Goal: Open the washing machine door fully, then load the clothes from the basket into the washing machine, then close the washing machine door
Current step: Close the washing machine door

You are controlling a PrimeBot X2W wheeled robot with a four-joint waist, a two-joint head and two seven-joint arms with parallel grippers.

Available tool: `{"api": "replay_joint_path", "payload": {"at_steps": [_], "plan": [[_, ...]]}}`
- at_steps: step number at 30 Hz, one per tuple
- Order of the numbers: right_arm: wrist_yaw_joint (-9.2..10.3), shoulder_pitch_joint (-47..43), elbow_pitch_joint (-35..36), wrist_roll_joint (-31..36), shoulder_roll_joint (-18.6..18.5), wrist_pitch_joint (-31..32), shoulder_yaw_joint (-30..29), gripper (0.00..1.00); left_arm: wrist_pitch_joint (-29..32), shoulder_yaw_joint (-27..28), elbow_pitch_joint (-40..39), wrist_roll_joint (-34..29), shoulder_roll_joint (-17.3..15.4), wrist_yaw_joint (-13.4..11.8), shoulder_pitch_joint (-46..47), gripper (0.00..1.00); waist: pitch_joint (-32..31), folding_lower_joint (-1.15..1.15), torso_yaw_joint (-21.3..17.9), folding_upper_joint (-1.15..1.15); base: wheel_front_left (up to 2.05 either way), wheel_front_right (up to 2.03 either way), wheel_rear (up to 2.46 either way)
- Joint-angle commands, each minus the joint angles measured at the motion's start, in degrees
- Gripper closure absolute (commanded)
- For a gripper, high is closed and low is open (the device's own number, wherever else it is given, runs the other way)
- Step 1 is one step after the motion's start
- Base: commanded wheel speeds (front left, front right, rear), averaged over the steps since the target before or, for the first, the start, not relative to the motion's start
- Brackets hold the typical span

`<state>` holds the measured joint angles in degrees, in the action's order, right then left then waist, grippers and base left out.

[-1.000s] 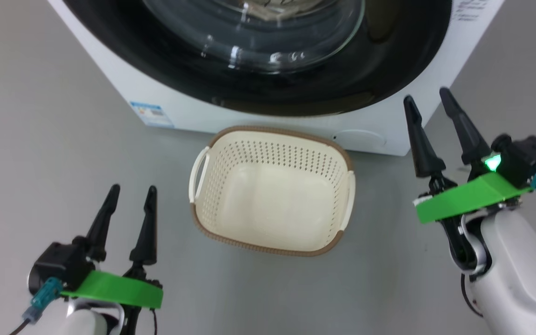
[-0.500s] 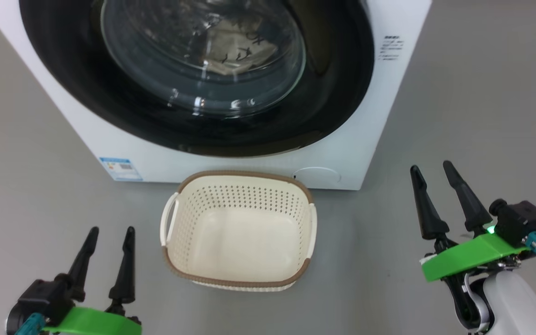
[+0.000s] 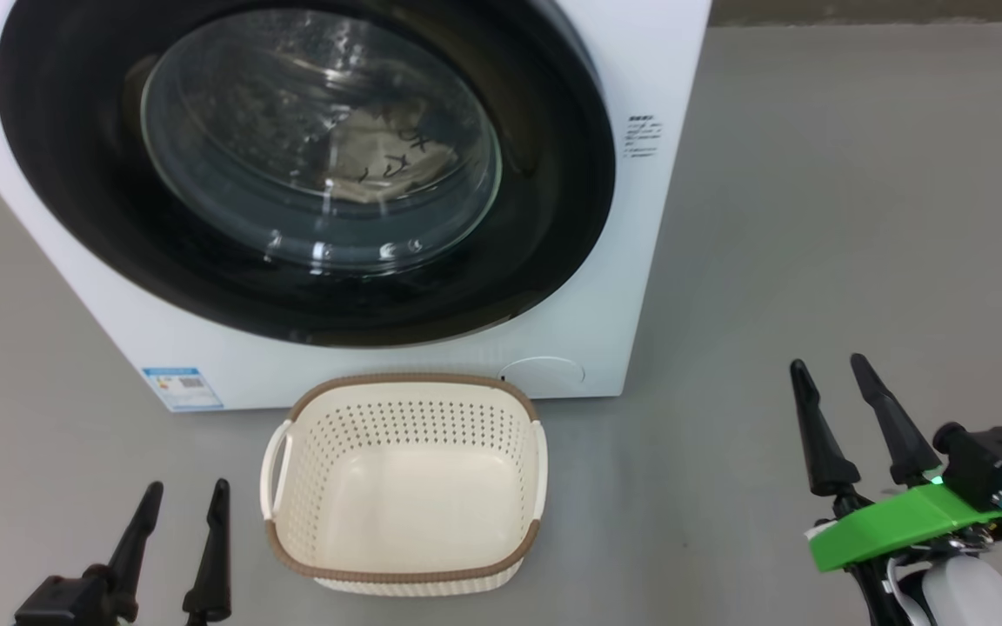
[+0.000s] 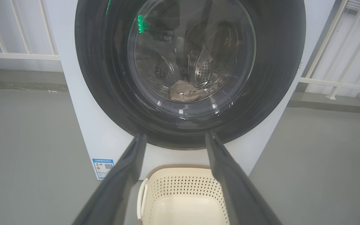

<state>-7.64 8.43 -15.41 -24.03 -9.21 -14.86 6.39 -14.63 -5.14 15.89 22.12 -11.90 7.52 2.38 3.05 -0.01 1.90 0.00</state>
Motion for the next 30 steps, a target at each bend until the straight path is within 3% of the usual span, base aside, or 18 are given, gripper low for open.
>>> {"api": "replay_joint_path", "payload": {"at_steps": [1, 30], "plan": [[0.15, -0.28, 1.76, 0.85, -0.60, -0.14, 0.39, 0.00, -0.37, 2.26, -1.01, 0.28, -1.63, -0.03, 0.61, 0.00, -0.88, 0.01, -0.93, 0.00, 0.00, 0.00, 0.00], [0.15, -3.66, 2.41, 1.46, -0.26, -0.14, -3.53, 0.00, -0.37, 5.01, -2.02, -2.23, -1.06, -0.03, -2.36, 0.00, -1.49, 0.01, -1.81, 0.00, 0.00, 0.00, 0.00]]}}
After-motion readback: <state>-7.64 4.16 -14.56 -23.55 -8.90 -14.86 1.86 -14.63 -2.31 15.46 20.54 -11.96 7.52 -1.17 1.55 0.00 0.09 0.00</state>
